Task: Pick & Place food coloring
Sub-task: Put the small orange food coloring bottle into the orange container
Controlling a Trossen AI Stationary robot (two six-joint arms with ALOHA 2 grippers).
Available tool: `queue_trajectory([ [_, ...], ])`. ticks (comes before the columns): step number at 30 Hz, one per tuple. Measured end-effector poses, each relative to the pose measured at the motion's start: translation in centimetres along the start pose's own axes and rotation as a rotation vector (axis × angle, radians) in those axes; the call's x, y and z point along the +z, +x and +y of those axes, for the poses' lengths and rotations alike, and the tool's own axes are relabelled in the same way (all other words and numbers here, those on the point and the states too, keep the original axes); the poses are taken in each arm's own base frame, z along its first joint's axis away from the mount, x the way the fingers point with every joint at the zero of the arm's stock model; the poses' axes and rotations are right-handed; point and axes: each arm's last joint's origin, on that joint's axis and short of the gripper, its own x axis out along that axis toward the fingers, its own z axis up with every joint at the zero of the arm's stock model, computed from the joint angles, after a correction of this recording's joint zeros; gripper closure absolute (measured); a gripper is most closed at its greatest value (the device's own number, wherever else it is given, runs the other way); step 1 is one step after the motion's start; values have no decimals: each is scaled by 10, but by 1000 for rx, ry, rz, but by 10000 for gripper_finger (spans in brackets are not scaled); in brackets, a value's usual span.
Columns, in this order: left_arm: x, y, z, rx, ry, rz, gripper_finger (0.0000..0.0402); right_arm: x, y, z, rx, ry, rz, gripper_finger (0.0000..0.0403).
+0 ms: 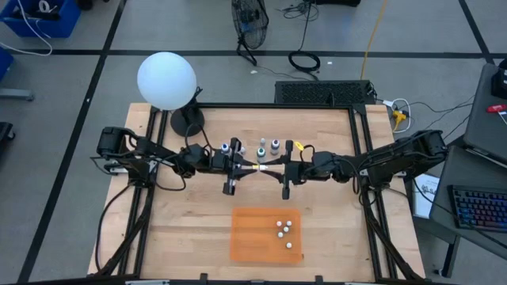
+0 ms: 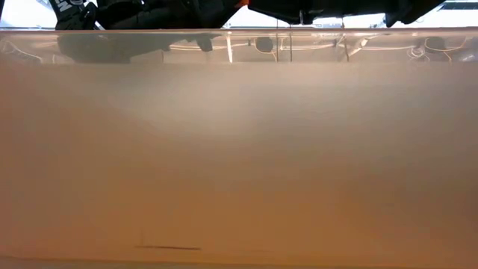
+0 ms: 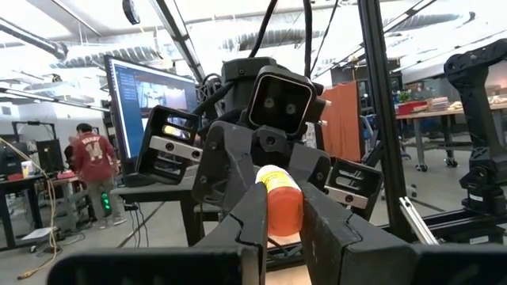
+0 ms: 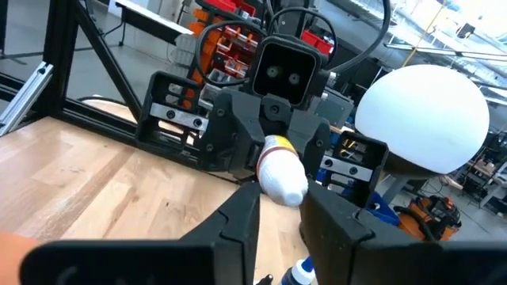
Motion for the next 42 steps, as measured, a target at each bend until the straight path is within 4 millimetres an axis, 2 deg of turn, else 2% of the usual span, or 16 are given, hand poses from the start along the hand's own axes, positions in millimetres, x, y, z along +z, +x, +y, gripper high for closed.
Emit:
queue_trajectory([
  [8, -2, 0, 0, -2, -4, 22, 348, 2, 0, -1, -6, 3, -21, 288],
  [13, -2, 0, 0, -2, -5, 21, 348, 2, 0, -1, -6, 3, -20, 283],
  [18, -2, 0, 0, -2, -8, 20, 349, 2, 0, -1, -5, 2, -18, 305],
  [23, -2, 0, 0, -9, -18, 20, 349, 1, 0, 0, -2, -29, -14, 360],
  [26, -2, 0, -1, -9, -50, 25, 348, 1, 0, 1, 5, -40, -7, 360],
  [28, -3, 0, -1, -10, -67, 28, 330, 4, 1, 2, 24, -48, 25, 360],
  [30, -3, 0, -1, -12, -79, 32, 294, 12, 5, 4, 61, -69, 91, 360],
  [35, 4, 0, 1, 4, -98, 2, 211, 37, 11, 13, 152, -120, 354, 360],
  [38, 4, 0, 0, 1, -108, 11, 179, 57, 6, 14, 171, -104, 472, 360],
  [42, 4, 0, 1, 3, -98, 10, 155, 72, 5, 16, 214, -41, 645, 360],
])
